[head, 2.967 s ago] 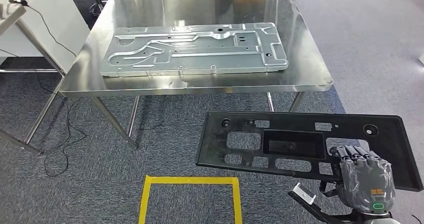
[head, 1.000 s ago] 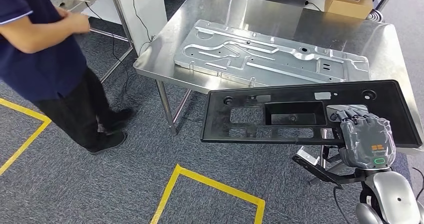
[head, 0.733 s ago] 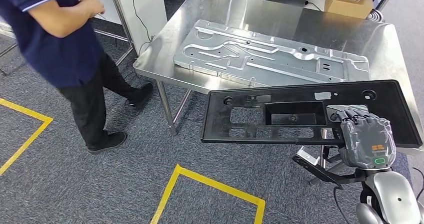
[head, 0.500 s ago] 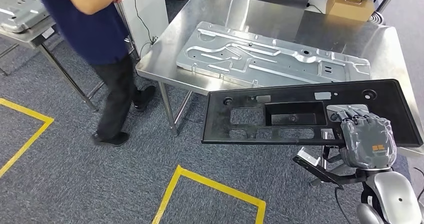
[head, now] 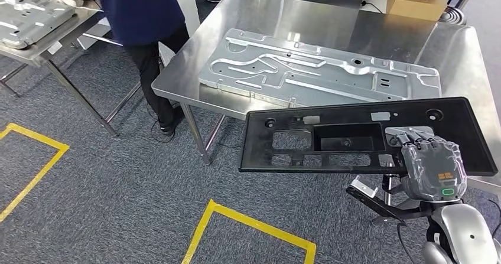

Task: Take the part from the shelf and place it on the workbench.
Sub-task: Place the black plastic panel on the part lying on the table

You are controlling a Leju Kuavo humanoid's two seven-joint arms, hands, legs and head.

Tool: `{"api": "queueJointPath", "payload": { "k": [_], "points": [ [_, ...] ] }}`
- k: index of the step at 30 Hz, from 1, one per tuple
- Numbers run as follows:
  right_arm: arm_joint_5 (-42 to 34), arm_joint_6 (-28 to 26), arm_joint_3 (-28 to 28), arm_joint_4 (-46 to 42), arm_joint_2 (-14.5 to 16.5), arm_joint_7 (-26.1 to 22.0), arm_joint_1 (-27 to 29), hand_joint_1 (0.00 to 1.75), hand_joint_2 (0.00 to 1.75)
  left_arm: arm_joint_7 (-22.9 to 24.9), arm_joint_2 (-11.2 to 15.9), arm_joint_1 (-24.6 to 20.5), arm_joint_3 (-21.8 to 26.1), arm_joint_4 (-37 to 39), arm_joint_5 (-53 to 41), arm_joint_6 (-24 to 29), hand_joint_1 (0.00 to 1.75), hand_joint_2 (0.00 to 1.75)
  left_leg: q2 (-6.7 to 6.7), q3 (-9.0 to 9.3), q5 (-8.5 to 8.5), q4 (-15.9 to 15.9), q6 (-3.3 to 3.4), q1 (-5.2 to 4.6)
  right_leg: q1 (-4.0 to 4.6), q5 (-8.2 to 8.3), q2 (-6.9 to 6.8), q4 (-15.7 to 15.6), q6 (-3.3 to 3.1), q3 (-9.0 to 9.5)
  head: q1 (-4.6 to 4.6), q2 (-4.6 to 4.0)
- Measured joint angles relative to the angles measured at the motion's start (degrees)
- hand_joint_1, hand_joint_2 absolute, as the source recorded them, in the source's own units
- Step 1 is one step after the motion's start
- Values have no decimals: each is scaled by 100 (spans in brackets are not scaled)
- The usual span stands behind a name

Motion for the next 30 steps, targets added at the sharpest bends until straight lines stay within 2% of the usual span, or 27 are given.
{"api": "queueJointPath", "payload": {
  "k": [1, 2, 3, 4, 6, 7, 8, 10, 12, 13, 14, 16, 17, 18, 19, 21, 22, 23, 25, 27, 28, 30],
  "points": [
    [-6, 0, 0, 1, 1, -2, 2, 157, 175, 1, 0, 1, -2, -2, 10, -3, 0, 175, 1, -232, -129, 388, -9, 2, 8, -18, -5, 1, -14, 13, 0, 0],
    [-11, 0, 0, 2, 0, -5, 5, 157, 175, 2, 0, 2, -2, -3, 22, -5, 0, 175, 1, -418, -168, 660, -7, 2, 17, -38, -8, 1, -22, 31, 0, 0],
    [-13, 0, 0, 3, 0, -8, 8, 157, 175, 6, 0, 3, -3, -4, 33, -8, 0, 175, 1, -510, -87, 727, 8, 1, 25, -60, -7, 2, -25, 57, 0, 0],
    [-17, 0, 0, 3, 0, -10, 11, 157, 175, 10, 0, 5, -3, -5, 45, -8, 0, 175, 0, -487, 105, 564, 37, -3, 34, -86, -4, 1, -24, 93, 0, 0],
    [-28, 0, 0, 4, -1, -11, 9, 157, 175, 17, 3, 10, -4, -8, 56, -10, 0, 175, -1, -208, 589, -182, 130, -31, 47, -146, 1, -7, -13, 179, 3, 0],
    [-36, 0, 0, 4, -1, -11, 6, 157, 175, 20, 4, 13, -6, -9, 58, -10, 0, 175, -2, -68, 735, -516, 175, -54, 54, -169, 7, -12, 6, 207, 4, 0],
    [-42, 0, 0, 4, -1, -11, 5, 157, 175, 22, 5, 16, -8, -10, 59, -11, 0, 175, -1, 18, 800, -726, 208, -77, 52, -183, 10, -22, 33, 219, 5, 0],
    [-50, -1, 0, 3, -1, -13, 8, 157, 175, 27, 4, 21, -11, -12, 59, -11, 0, 175, -3, 54, 783, -836, 234, -111, 44, -185, 14, -62, 105, 226, 5, 0],
    [-51, -2, -1, 3, -11, -15, 10, 157, 175, 32, 3, 28, -16, -17, 60, -11, 0, 175, -8, 120, 807, -951, 262, -83, 41, -212, 10, -76, 167, 256, 7, 0],
    [-52, -2, -1, 3, -19, -16, 2, 157, 175, 33, 1, 32, -22, -20, 60, -11, 0, 175, -5, 173, 819, -1022, 285, -66, 44, -275, 9, 24, 186, 221, 8, 0],
    [-56, -2, -2, 3, -27, -15, -6, 157, 175, 33, -1, 32, -29, -22, 62, -13, 0, 175, -2, 226, 825, -1079, 310, -52, 46, -390, 9, 250, 197, 113, 9, 0],
    [-71, -2, -3, 6, -33, -13, -9, 157, 175, 33, -5, 33, -40, -22, 78, -16, 0, 175, 5, 283, 794, -1103, 354, -67, 45, -667, 9, 953, 213, -292, 10, 0],
    [-78, -2, -4, 11, -34, -11, 3, 157, 175, 33, -6, 34, -43, -22, 91, -19, 0, 175, 4, 304, 770, -1100, 366, -74, 46, -737, 8, 1257, 225, -492, 10, 0],
    [-83, -2, -6, 17, -37, -11, 20, 157, 175, 33, -7, 36, -44, -22, 104, -21, 0, 175, 0, 331, 742, -1092, 370, -79, 45, -692, 8, 1390, 237, -615, 10, 0],
    [-86, -2, -11, 25, -41, -11, 35, 157, 175, 33, -7, 39, -44, -22, 115, -25, 0, 175, -6, 364, 708, -1077, 369, -82, 43, -528, 7, 1306, 245, -633, 10, 0],
    [-97, -4, -35, 33, -50, -11, 52, 157, 175, 33, -7, 42, -48, -22, 125, -31, 0, 175, -18, 427, 619, -1022, 348, -82, 39, -47, 4, 673, 238, -421, 10, 0],
    [-107, -5, -55, 34, -52, -11, 55, 157, 175, 33, -8, 42, -51, -22, 127, -35, 0, 175, -23, 438, 567, -982, 324, -95, 49, 105, 2, 348, 222, -290, 11, 0],
    [-121, -8, -80, 32, -57, -10, 61, 157, 175, 33, -9, 42, -53, -22, 131, -40, 0, 175, -26, 438, 527, -954, 296, -105, 61, 169, 3, 144, 196, -205, 11, 0],
    [-155, -15, -141, 25, -69, -5, 89, 157, 175, 34, -9, 44, -55, -23, 140, -57, 0, 175, -26, 431, 475, -936, 237, -125, 89, 129, 14, 38, 137, -160, 10, 0],
    [-180, -20, -217, 20, -82, -3, 128, 157, 175, 36, -7, 46, -54, -38, 147, -75, 0, 175, -18, 454, 423, -916, 181, -125, 58, 113, 25, 8, 75, -132, 8, 0],
    [-186, -20, -256, 20, -87, -3, 142, 157, 175, 36, -6, 44, -55, -46, 151, -82, 0, 175, -12, 428, 355, -814, 144, -120, 40, 103, 23, -14, 43, -104, 7, 0],
    [-191, -20, -324, 19, -94, -3, 155, 157, 175, 37, -4, 45, -55, -60, 158, -89, 0, 175, -5, 165, 80, -255, 65, -86, 23, 73, 7, -40, -14, -44, 4, 0]
  ]
}}
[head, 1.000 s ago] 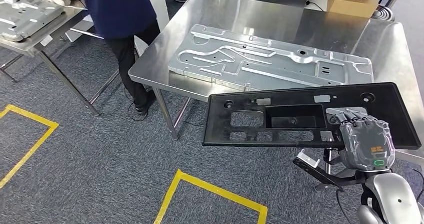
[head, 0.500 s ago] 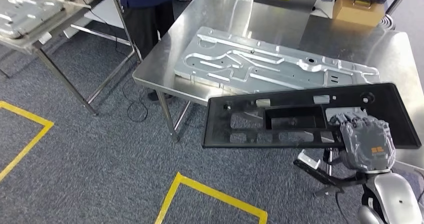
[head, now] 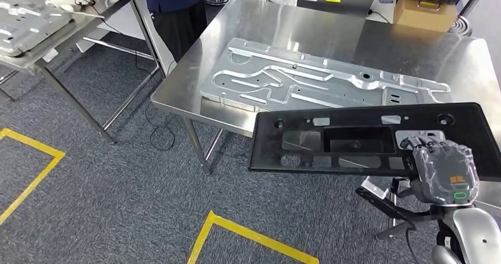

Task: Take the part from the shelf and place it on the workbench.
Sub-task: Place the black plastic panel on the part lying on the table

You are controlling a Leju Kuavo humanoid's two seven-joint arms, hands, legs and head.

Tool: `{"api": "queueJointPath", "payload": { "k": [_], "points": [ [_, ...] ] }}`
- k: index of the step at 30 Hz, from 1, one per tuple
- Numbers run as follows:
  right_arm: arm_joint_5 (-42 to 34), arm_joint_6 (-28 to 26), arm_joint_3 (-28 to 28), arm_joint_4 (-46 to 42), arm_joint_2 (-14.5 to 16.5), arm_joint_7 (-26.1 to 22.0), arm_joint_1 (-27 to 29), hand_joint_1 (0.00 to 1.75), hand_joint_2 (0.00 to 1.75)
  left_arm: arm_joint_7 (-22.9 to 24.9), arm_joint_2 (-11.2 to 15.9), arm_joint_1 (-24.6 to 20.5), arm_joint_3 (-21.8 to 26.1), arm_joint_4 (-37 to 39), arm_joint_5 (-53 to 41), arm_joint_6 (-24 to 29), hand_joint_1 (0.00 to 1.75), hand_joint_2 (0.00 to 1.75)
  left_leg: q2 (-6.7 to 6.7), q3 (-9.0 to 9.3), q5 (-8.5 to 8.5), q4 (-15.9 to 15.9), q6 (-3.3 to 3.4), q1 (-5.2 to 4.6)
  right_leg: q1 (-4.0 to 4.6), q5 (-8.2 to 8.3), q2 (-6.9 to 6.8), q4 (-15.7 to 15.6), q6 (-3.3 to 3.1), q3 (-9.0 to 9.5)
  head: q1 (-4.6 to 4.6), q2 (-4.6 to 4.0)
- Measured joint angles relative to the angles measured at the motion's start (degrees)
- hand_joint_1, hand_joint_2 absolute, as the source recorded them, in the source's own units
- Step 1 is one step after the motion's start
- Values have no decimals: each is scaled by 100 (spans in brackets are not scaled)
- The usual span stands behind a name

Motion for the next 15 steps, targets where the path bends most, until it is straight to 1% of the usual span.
{"api": "queueJointPath", "payload": {
  "k": [1, 2, 3, 4, 5, 6, 7, 8, 9, 11, 13, 14, 15],
  "points": [
    [-1, 1, -24, 0, -1, 0, 3, 157, 175, 0, 1, 0, 0, 0, 2, -1, 0, 175, 3, -227, -165, 405, -32, 21, 0, -22, -7, -1, -17, 24, -2, 0],
    [-1, 1, -43, 1, -1, 0, 9, 157, 175, 0, 1, 0, 1, 0, 2, -1, 0, 175, 3, -451, -276, 775, -55, 43, 0, -45, -11, 0, -24, 48, -1, 0],
    [-3, 2, -53, 1, -1, -1, 18, 157, 175, 0, 2, 0, 1, -1, 2, -1, 0, 175, 4, -608, -282, 990, -70, 61, -3, -72, -12, 0, -20, 78, -1, 0],
    [-7, 4, -61, 2, -1, -2, 26, 157, 175, 0, 3, 0, 1, -3, 2, -1, 0, 175, 5, -665, -168, 992, -78, 76, -7, -102, -9, 0, -10, 115, -1, 0],
    [-14, 5, -67, 2, -1, -3, 34, 157, 175, 1, 4, 1, 1, -5, 2, -2, 0, 175, 6, -610, 48, 771, -78, 88, -13, -136, -5, 1, 4, 163, -1, 0],
    [-25, 6, -75, 2, -1, -4, 38, 157, 175, 1, 5, 2, 1, -8, 2, -5, 0, 175, 8, -468, 317, 385, -70, 96, -19, -175, -1, 0, 25, 218, -1, 0],
    [-40, 7, -89, 2, -2, -4, 40, 157, 175, 2, 5, 3, 1, -9, 2, -10, 0, 175, 8, -310, 506, -2, -54, 92, -19, -216, 2, -4, 53, 266, -1, 0],
    [-60, 7, -110, 2, -2, -3, 41, 157, 175, 2, 6, 4, 0, -11, 2, -17, 0, 175, 5, -176, 621, -309, -31, 81, -13, -252, 6, -8, 91, 301, -1, 0],
    [-79, 7, -136, 2, -3, -3, 43, 157, 175, 2, 6, 6, -1, -14, 3, -24, 0, 175, 3, -94, 658, -496, -4, 65, -7, -276, 9, -24, 134, 324, 1, 0],
    [-122, 7, -200, 2, -5, -8, 64, 157, 175, 2, 6, 15, 0, -22, 3, -32, 0, 175, -3, -55, 621, -595, 69, 46, -1, -264, 11, -45, 229, 365, 2, 0],
    [-160, 9, -275, 2, -12, -15, 96, 157, 175, 2, 4, 33, 2, -35, 2, -33, 0, 175, -11, 24, 618, -667, 153, 62, -17, -278, 4, 13, 289, 387, 7, 0],
    [-173, 9, -313, 2, -15, -22, 108, 157, 175, 1, 2, 37, 3, -41, 2, -34, 0, 175, -13, 81, 612, -695, 191, 66, -22, -351, 2, 155, 298, 329, 10, 0],
    [-184, 9, -347, 2, -17, -28, 116, 157, 175, -1, -1, 39, 3, -46, 0, -35, 0, 175, -12, 135, 600, -716, 225, 64, -20, -473, 1, 407, 301, 198, 12, 0]
  ]
}}
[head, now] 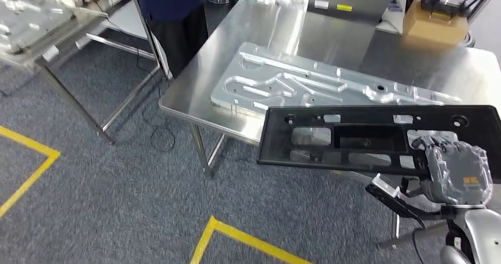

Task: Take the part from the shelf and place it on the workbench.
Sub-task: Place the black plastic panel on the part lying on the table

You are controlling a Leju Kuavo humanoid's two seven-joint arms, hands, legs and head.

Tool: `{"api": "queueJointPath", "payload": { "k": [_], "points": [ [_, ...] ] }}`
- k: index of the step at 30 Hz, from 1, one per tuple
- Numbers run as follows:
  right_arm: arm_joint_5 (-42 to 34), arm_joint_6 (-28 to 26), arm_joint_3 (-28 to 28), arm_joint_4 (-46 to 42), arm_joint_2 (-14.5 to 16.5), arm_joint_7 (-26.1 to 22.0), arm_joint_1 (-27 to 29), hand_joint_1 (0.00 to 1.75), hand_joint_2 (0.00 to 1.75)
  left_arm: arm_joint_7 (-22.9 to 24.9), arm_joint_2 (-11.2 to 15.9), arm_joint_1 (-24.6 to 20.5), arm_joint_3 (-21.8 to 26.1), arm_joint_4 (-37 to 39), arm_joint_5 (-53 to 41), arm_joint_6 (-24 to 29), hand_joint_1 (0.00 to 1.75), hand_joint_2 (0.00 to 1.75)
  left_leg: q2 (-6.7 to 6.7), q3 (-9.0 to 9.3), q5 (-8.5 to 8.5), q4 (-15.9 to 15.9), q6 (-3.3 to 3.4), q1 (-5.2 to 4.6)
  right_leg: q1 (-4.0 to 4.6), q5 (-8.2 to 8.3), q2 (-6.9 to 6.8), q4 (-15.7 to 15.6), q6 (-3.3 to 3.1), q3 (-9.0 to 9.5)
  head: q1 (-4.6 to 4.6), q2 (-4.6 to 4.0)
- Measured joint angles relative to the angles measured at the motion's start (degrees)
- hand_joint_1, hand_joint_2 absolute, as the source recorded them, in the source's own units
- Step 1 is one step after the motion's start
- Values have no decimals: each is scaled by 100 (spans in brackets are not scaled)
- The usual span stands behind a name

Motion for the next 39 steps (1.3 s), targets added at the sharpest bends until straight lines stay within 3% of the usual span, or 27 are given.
{"api": "queueJointPath", "payload": {
  "k": [2, 3, 4, 5, 7, 9, 11, 13, 15, 16, 18, 19, 20, 22, 23, 25, 26, 29, 31, 33, 34, 35, 36, 38, 39],
  "points": [
    [-11, -5, -57, 0, -1, -12, 34, 157, 175, -4, -3, 0, 0, -2, -16, -5, 0, 175, 7, 58, -49, -6, 53, -31, 21, -302, 1, 723, 0, -447, 1, 0],
    [-14, -10, -83, 0, -1, -15, 71, 157, 175, -7, -3, 1, 1, -2, -29, -8, 0, 175, 6, 90, -81, -5, 70, -49, 33, -379, 1, 1005, 0, -666, 1, 0],
    [-15, -16, -114, 0, -1, -20, 124, 157, 175, -14, -3, 3, 2, -2, -50, -10, 0, 175, 1, 133, -119, -5, 80, -66, 43, -350, 1, 1115, -9, -806, 0, 0],
    [-24, -24, -155, -1, -1, -26, 188, 157, 175, -27, -3, 3, 4, -1, -75, -9, 0, 175, -7, 192, -163, -4, 82, -80, 56, -183, 1, 989, -27, -828, 1, 0],
    [-75, -56, -274, -7, 4, -34, 321, 157, 175, -55, -5, 2, 10, 1, -138, -1, 0, 175, -23, 322, -266, -7, 70, -99, 96, 365, -3, 281, -108, -628, 1, 0],
    [-147, -105, -426, -23, 23, -34, 424, 157, 175, -72, -10, -5, 26, 4, -192, 11, 0, 175, -35, 388, -351, -8, 28, -111, 153, 589, -20, -235, -192, -488, 1, 0],
    [-186, -142, -573, -62, 45, -34, 510, 157, 175, -81, -14, -9, 48, 7, -222, 18, 0, 175, -29, 443, -383, 10, -38, -118, 185, 560, -21, -328, -252, -471, 3, 0],
    [-199, -155, -685, -99, 63, -34, 582, 157, 175, -89, -13, -15, 62, 5, -235, 25, 0, 175, -12, 491, -412, 102, -105, -131, 148, 604, -3, -384, -313, -353, 4, 0],
    [-249, -175, -773, -132, 96, -15, 652, 157, 175, -97, -10, -38, 78, 4, -253, 29, 0, 175, 2, 326, -559, 488, -177, -121, 101, 566, 1, -429, -357, -218, 4, 0],
    [-304, -197, -832, -158, 125, 5, 702, 157, 175, -113, -9, -49, 92, 4, -266, 33, 0, 175, 7, 142, -699, 819, -211, -98, 94, 533, -1, -441, -367, -172, 3, 0],
    [-474, -250, -1008, -228, 201, 51, 832, 157, 175, -210, -9, -74, 129, 25, -291, 94, 0, 175, 12, -313, -985, 1461, -263, -51, 83, 454, -4, -444, -360, -97, 1, 0],
    [-576, -254, -1124, -279, 235, 61, 897, 157, 175, -282, -7, -99, 156, 75, -308, 169, 0, 175, 12, -468, -1011, 1594, -278, -34, 76, 410, -6, -443, -349, -49, 1, 0],
    [-671, -239, -1246, -339, 258, 63, 951, 157, 175, -350, -5, -134, 186, 148, -325, 259, 0, 175, 13, -527, -906, 1532, -283, -22, 69, 364, -7, -443, -336, 7, 1, 0],
    [-815, -172, -1486, -468, 290, 53, 1015, 157, 175, -435, 5, -214, 252, 329, -375, 428, 0, 175, 14, -392, -374, 895, -263, -9, 55, 266, -7, -444, -305, 140, 0, 0],
    [-855, -144, -1589, -519, 310, 49, 1031, 157, 175, -453, 13, -251, 284, 412, -393, 482, 0, 175, 16, -298, -198, 568, -244, -21, 55, 220, -1, -444, -282, 202, 1, 0],
    [-906, -111, -1771, -600, 366, 29, 1069, 157, 175, -487, 31, -321, 346, 572, -445, 572, 0, 175, 12, -180, -111, 202, -183, -49, 61, 141, 15, -460, -206, 267, 1, 0],
    [-919, -104, -1845, -632, 401, -1, 1106, 157, 175, -500, 39, -352, 379, 648, -479, 615, 0, 175, 7, -167, -163, 180, -143, -60, 68, 141, 22, -434, -158, 288, 1, 0],
    [-922, -86, -2057, -732, 507, -157, 1219, 157, 175, -568, 54, -442, 483, 864, -628, 737, 0, 175, -2, -12, -68, 74, -18, -38, 60, 92, 17, -228, -62, 302, 3, 0],
    [-920, -78, -2172, -791, 580, -241, 1247, 157, 175, -612, 64, -522, 561, 1001, -721, 789, 0, 175, 7, 86, -89, 33, 38, -35, 56, -191, 13, 220, -46, 56, 7, 0],
    [-919, -71, -2256, -834, 645, -274, 1277, 157, 175, -636, 75, -573, 630, 1114, -770, 818, 0, 175, 10, 126, -141, 30, 72, -51, 65, -491, 14, 878, -41, -398, 9, 0],
    [-918, -64, -2285, -842, 673, -279, 1298, 157, 175, -644, 79, -585, 657, 1157, -784, 828, 0, 175, 9, 155, -174, 30, 77, -60, 68, -519, 13, 1079, -40, -580, 9, 0],
    [-916, -57, -2306, -844, 698, -280, 1319, 157, 175, -650, 81, -594, 680, 1190, -792, 834, 0, 175, 6, 198, -212, 30, 74, -66, 72, -409, 13, 1076, -45, -666, 9, 0],
    [-914, -50, -2322, -847, 721, -283, 1336, 157, 175, -654, 83, -604, 701, 1217, -799, 838, 0, 175, 2, 257, -255, 30, 65, -69, 76, -172, 13, 856, -54, -642, 9, 0],
    [-910, -37, -2348, -859, 759, -290, 1351, 157, 175, -658, 86, -627, 732, 1267, -812, 843, 0, 175, -2, 380, -347, 28, 36, -71, 96, 324, 7, 138, -106, -429, 8, 0],
    [-910, -32, -2358, -868, 777, -292, 1352, 157, 175, -658, 91, -643, 749, 1290, -816, 845, 0, 175, -3, 421, -384, 25, 13, -73, 119, 382, 1, -112, -137, -350, 10, 0]
  ]
}}
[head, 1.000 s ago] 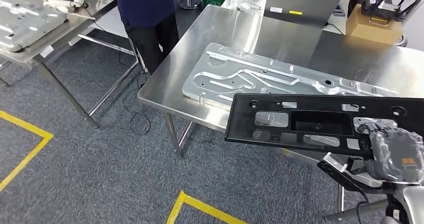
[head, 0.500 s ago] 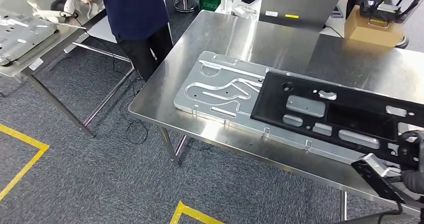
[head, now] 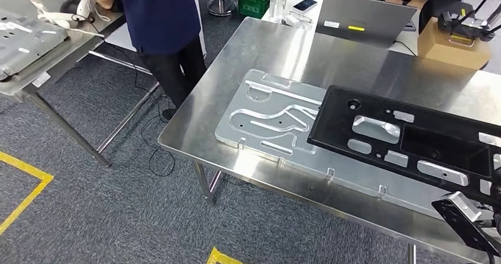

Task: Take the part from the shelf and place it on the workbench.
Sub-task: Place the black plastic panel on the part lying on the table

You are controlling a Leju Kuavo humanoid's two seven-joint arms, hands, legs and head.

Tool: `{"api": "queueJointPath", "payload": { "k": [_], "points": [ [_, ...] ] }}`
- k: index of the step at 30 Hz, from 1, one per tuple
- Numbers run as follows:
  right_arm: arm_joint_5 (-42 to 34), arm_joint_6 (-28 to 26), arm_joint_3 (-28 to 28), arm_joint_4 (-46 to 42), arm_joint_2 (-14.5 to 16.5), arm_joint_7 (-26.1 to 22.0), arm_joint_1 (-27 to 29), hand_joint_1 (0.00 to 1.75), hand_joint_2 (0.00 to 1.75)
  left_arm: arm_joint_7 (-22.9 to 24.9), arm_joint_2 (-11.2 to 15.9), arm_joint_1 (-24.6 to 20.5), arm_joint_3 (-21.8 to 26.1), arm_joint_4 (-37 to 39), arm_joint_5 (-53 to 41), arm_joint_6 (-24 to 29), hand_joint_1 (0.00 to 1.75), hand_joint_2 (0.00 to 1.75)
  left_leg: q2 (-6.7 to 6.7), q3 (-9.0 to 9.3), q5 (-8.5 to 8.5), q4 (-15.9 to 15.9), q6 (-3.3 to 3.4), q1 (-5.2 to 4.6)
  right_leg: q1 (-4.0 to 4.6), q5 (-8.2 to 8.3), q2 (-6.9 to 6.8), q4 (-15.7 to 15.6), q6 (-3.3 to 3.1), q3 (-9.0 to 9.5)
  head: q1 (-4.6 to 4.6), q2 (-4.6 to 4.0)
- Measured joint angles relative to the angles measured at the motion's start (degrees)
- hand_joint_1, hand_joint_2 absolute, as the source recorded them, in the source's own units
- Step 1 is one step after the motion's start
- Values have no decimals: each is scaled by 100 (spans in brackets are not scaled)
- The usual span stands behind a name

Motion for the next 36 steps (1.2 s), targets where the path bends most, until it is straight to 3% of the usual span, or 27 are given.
{"api": "queueJointPath", "payload": {
  "k": [3, 6, 7, 9, 10, 11, 12, 14, 15, 18, 21, 23, 25, 26, 27, 30, 32, 33, 36],
  "points": [
    [2, 6, -47, -46, 46, -2, 23, 157, 175, -3, 14, -32, 40, 49, -14, 5, 0, 175, 2, 72, -59, 31, -98, -13, 41, -32, 4, -183, -113, 75, 2, 0],
    [7, 10, -79, -86, 91, -13, 47, 157, 175, -19, 35, -68, 82, 87, -76, 23, 0, 175, 12, 47, -194, 319, -195, -24, -24, 37, 4, -263, -199, 247, -1, 0],
    [7, 13, -87, -103, 114, -26, 50, 157, 175, -30, 44, -89, 105, 110, -113, 37, 0, 175, 15, -101, -325, 582, -227, -15, -33, 19, -2, -278, -213, 284, -1, 0],
    [7, 22, -104, -130, 165, -61, 57, 157, 175, -53, 57, -120, 159, 165, -192, 75, 0, 175, 16, -568, -620, 1280, -281, 12, -42, -34, -2, -283, -231, 327, -3, 0],
    [7, 26, -109, -134, 190, -75, 68, 157, 175, -64, 62, -128, 187, 190, -222, 92, 0, 175, 17, -779, -688, 1530, -297, 25, -43, -68, 0, -283, -230, 353, -3, 0],
    [7, 29, -111, -135, 214, -84, 82, 157, 175, -73, 65, -134, 210, 210, -244, 106, 0, 175, 18, -905, -639, 1603, -304, 34, -45, -104, 2, -283, -225, 392, -4, 0],
    [7, 31, -113, -135, 237, -90, 95, 157, 175, -82, 69, -138, 233, 228, -261, 112, 0, 175, 18, -922, -448, 1450, -302, 39, -48, -145, 4, -283, -217, 447, -3, 0],
    [7, 33, -116, -136, 270, -96, 105, 157, 175, -96, 77, -148, 270, 253, -288, 116, 0, 175, 22, -732, 95, 745, -264, 37, -55, -235, 4, -289, -186, 569, -2, 0],
    [7, 37, -118, -136, 286, -101, 104, 157, 175, -103, 82, -153, 292, 269, -307, 116, 0, 175, 24, -650, 221, 434, -236, 19, -54, -272, 7, -293, -161, 614, -3, 0],
    [9, 60, -127, -136, 329, -120, 109, 157, 175, -119, 92, -165, 357, 305, -385, 121, 0, 175, 24, -584, 209, 143, -117, -25, -44, -294, 17, -293, -45, 670, -3, 0],
    [29, 96, -136, -134, 361, -149, 120, 157, 175, -132, 93, -182, 404, 320, -439, 117, 0, 175, 17, -393, 324, 14, -3, 4, -56, -334, 11, -106, 43, 672, 2, 0],
    [36, 124, -144, -131, 380, -155, 112, 157, 175, -136, 93, -201, 417, 325, -443, 102, 0, 175, 17, -302, 300, -24, 41, 11, -58, -564, 6, 396, 70, 385, 5, 0],
    [20, 166, -153, -115, 402, -156, 111, 157, 175, -136, 93, -203, 426, 326, -443, 82, 0, 175, 13, -259, 242, -27, 63, 4, -52, -818, 6, 994, 86, -78, 5, 0],
    [8, 199, -155, -99, 414, -156, 115, 157, 175, -136, 93, -199, 433, 326, -443, 69, 0, 175, 9, -225, 205, -27, 63, 0, -50, -823, 5, 1115, 87, -235, 5, 0],
    [-4, 235, -155, -79, 424, -156, 118, 157, 175, -134, 93, -195, 440, 326, -443, 57, 0, 175, 4, -176, 163, -27, 57, -3, -48, -701, 5, 1048, 79, -299, 5, 0],
    [-11, 327, -152, 2, 435, -155, 107, 157, 175, -127, 93, -192, 450, 327, -443, 29, 0, 175, -5, 6, 21, -29, 15, -6, -22, 3, 0, 150, 13, -101, 4, 0],
    [-5, 354, -148, 61, 439, -155, 92, 157, 175, -121, 94, -201, 451, 331, -443, 21, 0, 175, -3, 49, -50, -43, -39, -6, 27, 137, -7, -151, -49, -43, 8, 0],
    [13, 363, -142, 89, 442, -149, 85, 157, 175, -119, 97, -205, 452, 333, -443, 22, 0, 175, 0, 74, -63, -34, -72, -10, 43, 113, -7, -167, -80, -50, 8, 0],
    [175, 371, -50, 199, 444, -52, -1, 157, 175, -122, 129, -235, 460, 346, -444, 78, 0, 175, 11, 90, -101, 156, -164, -19, 6, 131, 6, -260, -179, 95, 6, 0]
  ]
}}
